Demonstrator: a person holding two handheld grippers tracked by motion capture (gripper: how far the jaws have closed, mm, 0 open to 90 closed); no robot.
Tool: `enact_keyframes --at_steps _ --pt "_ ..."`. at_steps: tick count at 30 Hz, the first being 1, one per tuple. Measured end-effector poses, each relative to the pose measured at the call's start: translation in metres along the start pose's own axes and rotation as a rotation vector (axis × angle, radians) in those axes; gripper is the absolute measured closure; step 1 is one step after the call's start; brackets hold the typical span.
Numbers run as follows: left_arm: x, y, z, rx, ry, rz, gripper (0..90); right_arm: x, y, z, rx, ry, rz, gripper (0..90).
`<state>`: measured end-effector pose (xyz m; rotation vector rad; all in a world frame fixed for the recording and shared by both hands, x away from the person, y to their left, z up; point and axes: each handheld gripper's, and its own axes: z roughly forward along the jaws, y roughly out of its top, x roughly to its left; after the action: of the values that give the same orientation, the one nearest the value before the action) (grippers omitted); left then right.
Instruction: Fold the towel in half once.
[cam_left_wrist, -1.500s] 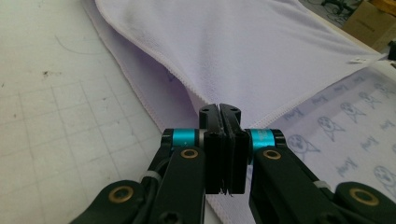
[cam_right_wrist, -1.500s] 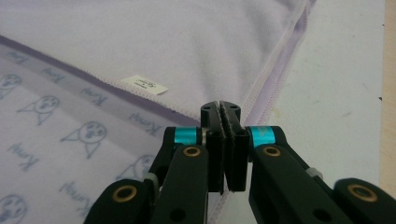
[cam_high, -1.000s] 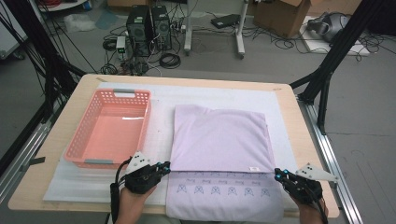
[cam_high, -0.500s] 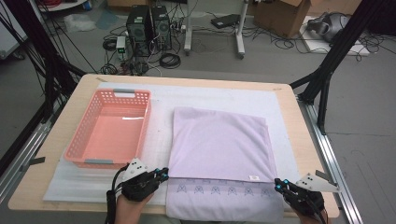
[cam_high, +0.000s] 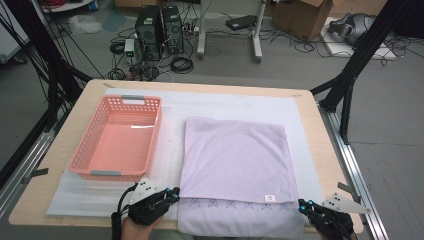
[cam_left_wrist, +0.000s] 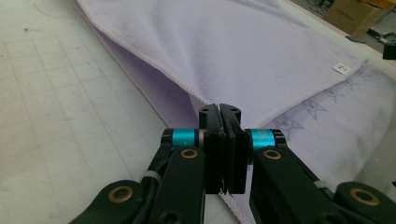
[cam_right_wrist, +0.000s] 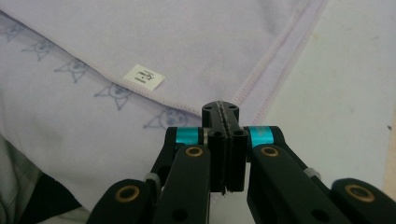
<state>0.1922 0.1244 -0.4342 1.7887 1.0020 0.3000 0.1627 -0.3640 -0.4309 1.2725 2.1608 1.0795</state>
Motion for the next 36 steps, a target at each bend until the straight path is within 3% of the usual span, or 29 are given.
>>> enact_keyframes --at_steps 4,6,7,9,12,15,19,23,26,28,30,33,36 --pt "-0.001 0.001 0.004 0.006 0.009 0.011 87.5 -0.003 0.001 0.000 -0.030 -0.009 0.015 89.0" --pt "0.001 0.001 0.006 0.010 0.019 0.013 86.5 -0.004 0.005 0.006 -0.061 -0.021 0.053 68.8" --pt "0.003 0.001 0.007 0.009 0.022 0.010 82.5 -0.005 0.007 0.008 -0.067 -0.026 0.072 62.8" --pt "0.007 0.003 0.013 0.004 0.049 0.003 59.6 -0.007 0.011 0.016 -0.086 -0.039 0.095 54.7" --pt "0.017 0.011 0.026 0.013 0.070 -0.010 51.7 -0.008 0.016 0.030 -0.057 -0.050 0.083 53.7" --pt "0.024 0.018 0.036 0.017 0.090 -0.016 50.5 -0.012 0.022 0.041 -0.042 -0.061 0.075 54.6" --pt "0.033 0.025 0.050 0.048 0.108 -0.021 50.8 -0.015 0.030 0.056 -0.014 -0.061 0.079 58.0" --pt "0.036 0.026 0.064 0.102 0.119 -0.013 52.1 -0.015 0.032 0.070 0.031 -0.068 0.045 66.3" --pt "0.035 0.025 0.070 0.133 0.125 0.010 61.3 -0.013 0.034 0.070 0.042 -0.066 0.028 81.5" --pt "0.033 0.025 0.070 0.143 0.115 0.034 73.4 -0.010 0.036 0.071 0.047 -0.076 0.005 84.2" --pt "0.029 0.025 0.070 0.141 0.122 0.045 83.6 -0.009 0.035 0.071 0.045 -0.077 0.012 85.4" --pt "0.026 0.025 0.069 0.121 0.138 0.053 85.1 -0.009 0.035 0.068 0.040 -0.081 0.016 86.1" --pt "0.026 0.028 0.061 0.087 0.124 0.047 85.2 -0.011 0.034 0.062 0.033 -0.075 0.014 86.2"
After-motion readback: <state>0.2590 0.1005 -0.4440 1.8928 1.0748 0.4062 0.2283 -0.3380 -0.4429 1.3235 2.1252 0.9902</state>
